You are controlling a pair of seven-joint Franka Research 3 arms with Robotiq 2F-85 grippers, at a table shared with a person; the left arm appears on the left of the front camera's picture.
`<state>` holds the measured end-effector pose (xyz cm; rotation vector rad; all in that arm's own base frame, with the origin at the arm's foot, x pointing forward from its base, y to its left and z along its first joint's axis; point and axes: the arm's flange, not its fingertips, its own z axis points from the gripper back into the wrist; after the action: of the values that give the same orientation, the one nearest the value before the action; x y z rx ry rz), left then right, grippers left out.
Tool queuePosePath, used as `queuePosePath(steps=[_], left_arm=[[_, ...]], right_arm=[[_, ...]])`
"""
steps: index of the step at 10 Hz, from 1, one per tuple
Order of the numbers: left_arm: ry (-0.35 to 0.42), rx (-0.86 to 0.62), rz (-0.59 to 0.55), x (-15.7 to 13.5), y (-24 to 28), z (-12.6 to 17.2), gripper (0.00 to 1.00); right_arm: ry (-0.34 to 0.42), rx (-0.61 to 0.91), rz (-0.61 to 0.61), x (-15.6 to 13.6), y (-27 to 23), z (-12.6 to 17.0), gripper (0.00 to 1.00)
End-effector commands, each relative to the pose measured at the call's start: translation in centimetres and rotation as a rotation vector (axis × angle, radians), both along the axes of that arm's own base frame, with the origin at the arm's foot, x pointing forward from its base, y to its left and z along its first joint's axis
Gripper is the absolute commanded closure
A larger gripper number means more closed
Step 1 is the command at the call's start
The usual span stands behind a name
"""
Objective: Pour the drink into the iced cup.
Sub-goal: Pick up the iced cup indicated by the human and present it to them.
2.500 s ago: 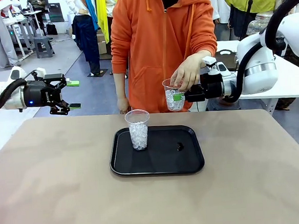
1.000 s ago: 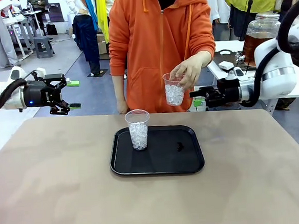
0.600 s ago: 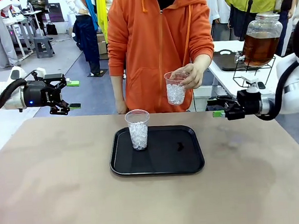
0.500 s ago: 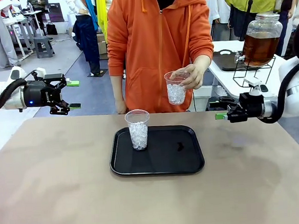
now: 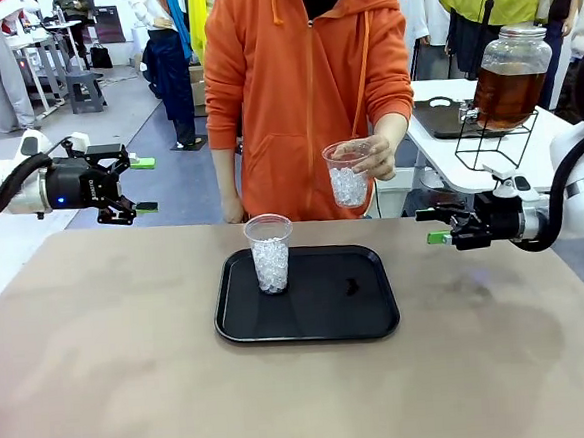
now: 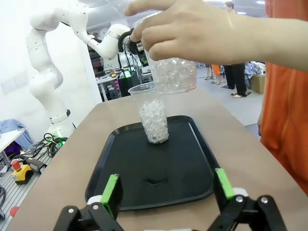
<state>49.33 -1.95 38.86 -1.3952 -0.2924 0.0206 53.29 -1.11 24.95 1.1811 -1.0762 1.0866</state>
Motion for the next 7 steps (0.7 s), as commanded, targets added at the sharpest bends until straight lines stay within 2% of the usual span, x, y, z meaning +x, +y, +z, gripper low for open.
queuePosePath(steps=[1,7], left_arm=[[-0.015,-0.008,-0.005,-0.03,0.02,0.11,0.0],[-0.015,-0.008,-0.005,-0.03,0.02,0.11,0.0]], right_arm=[[-0.002,0.003,0.001,0.09,0.18,0.29,0.0],[-0.002,0.003,0.001,0.09,0.18,0.29,0.0]])
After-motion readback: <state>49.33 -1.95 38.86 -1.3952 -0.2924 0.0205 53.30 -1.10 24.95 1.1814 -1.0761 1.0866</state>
